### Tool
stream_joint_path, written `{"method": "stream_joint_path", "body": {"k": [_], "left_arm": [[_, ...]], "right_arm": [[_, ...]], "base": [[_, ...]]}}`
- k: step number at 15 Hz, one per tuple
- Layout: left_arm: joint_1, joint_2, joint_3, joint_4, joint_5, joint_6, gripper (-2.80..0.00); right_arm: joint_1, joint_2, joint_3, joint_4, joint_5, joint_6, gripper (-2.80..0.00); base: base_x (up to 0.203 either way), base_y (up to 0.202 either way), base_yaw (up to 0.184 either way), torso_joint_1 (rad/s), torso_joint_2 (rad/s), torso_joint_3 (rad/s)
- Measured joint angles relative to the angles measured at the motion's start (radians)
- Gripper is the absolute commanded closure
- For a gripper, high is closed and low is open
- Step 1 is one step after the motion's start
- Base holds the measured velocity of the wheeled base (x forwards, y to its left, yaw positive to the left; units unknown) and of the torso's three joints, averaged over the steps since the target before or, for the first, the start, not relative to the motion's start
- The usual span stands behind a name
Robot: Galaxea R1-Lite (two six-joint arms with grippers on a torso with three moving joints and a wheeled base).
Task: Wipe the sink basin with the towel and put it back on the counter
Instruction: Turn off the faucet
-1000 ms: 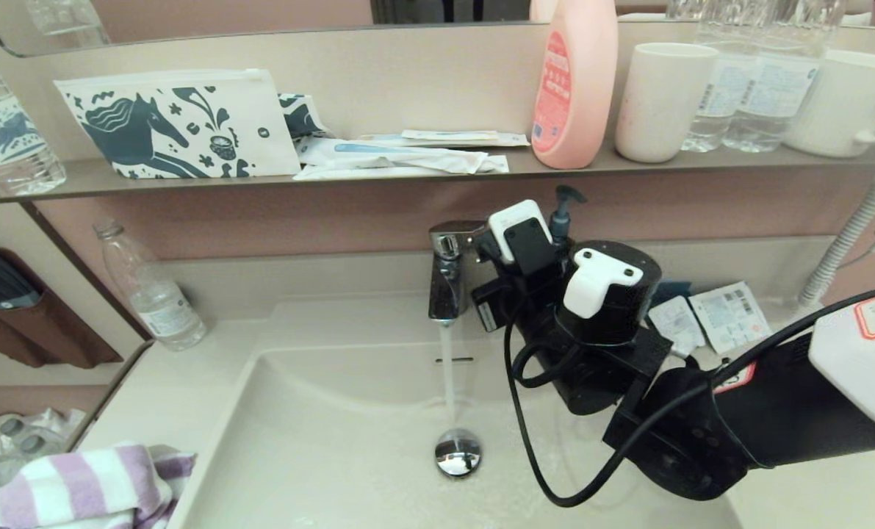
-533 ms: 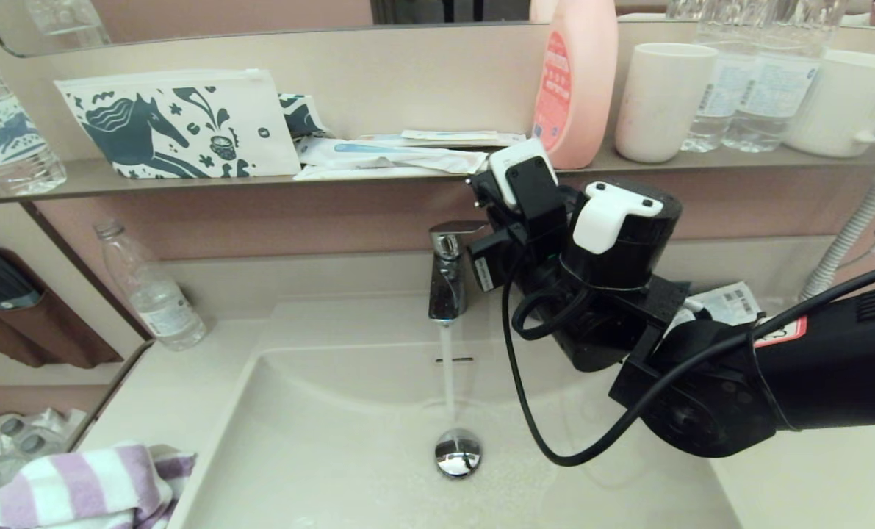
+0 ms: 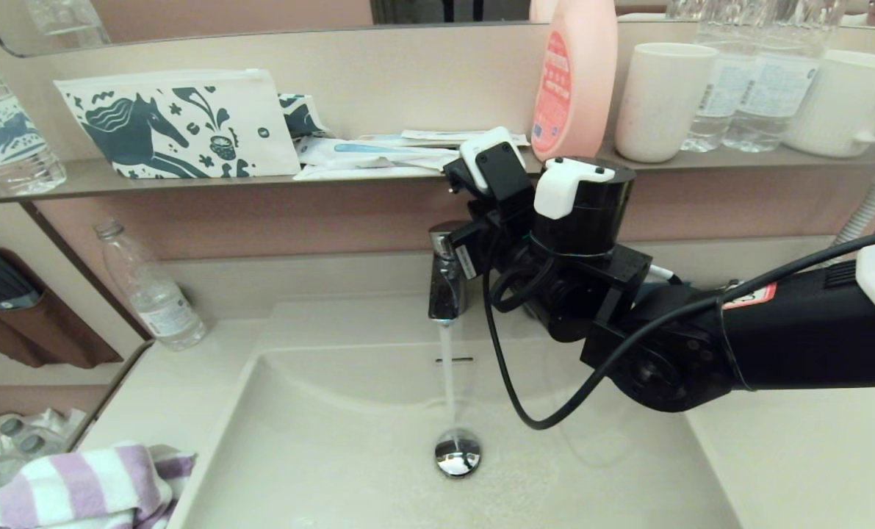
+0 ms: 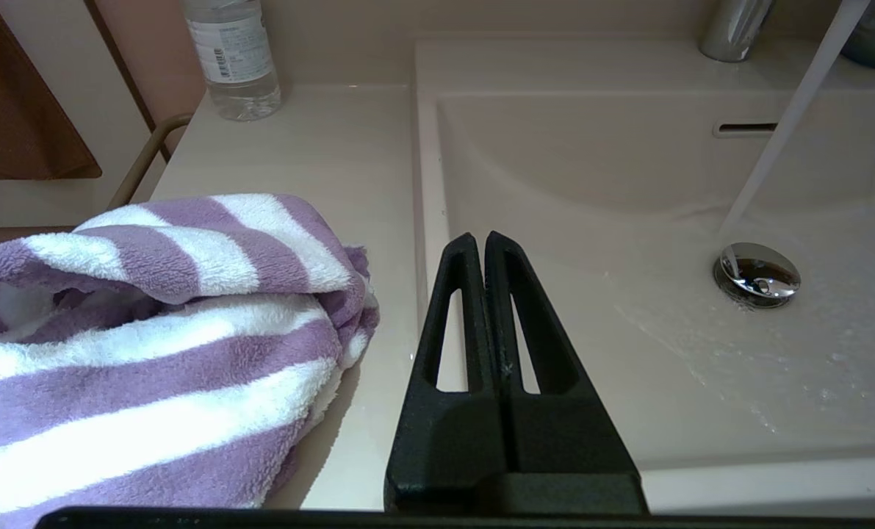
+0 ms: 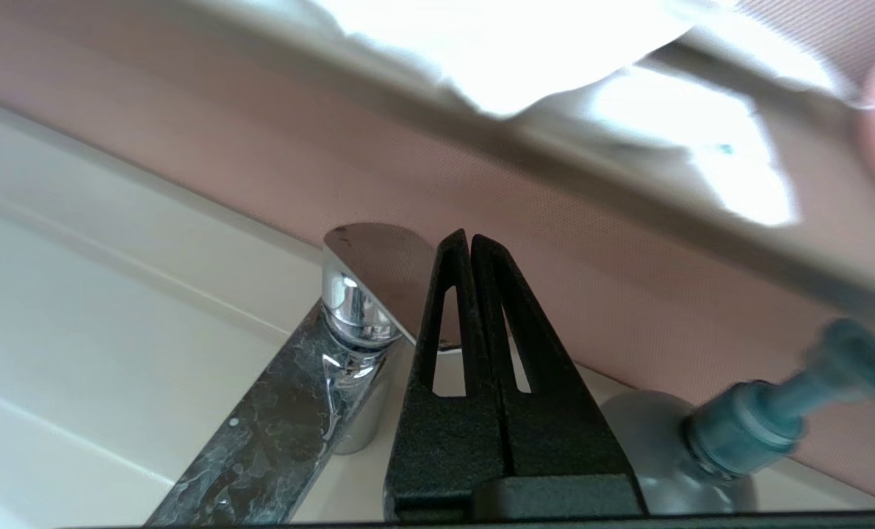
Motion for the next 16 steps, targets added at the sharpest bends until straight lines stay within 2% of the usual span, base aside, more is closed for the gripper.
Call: {"method": "stream_joint_path", "body": {"k": [6,14,16], "left_arm": [[0.000,0.000,0.000,0.000,0.000,0.000,0.00],[0.000,0.000,0.000,0.000,0.000,0.000,0.00],[0.000,0.000,0.000,0.000,0.000,0.000,0.00]], "right_arm": [[-0.019,0.027,-0.024,0.126,0.000,0.003,0.00],[-0.011,-0.068,0.093,0.213,-0.006,0.005,0.00],[-0.007,-0.117,0.141,0.226,-0.008,0.040,0.00]], "base": [[0.000,0.000,0.000,0.000,0.00,0.000],[0.000,0.000,0.000,0.000,0.00,0.000],[0.000,0.000,0.000,0.000,0.00,0.000]]}}
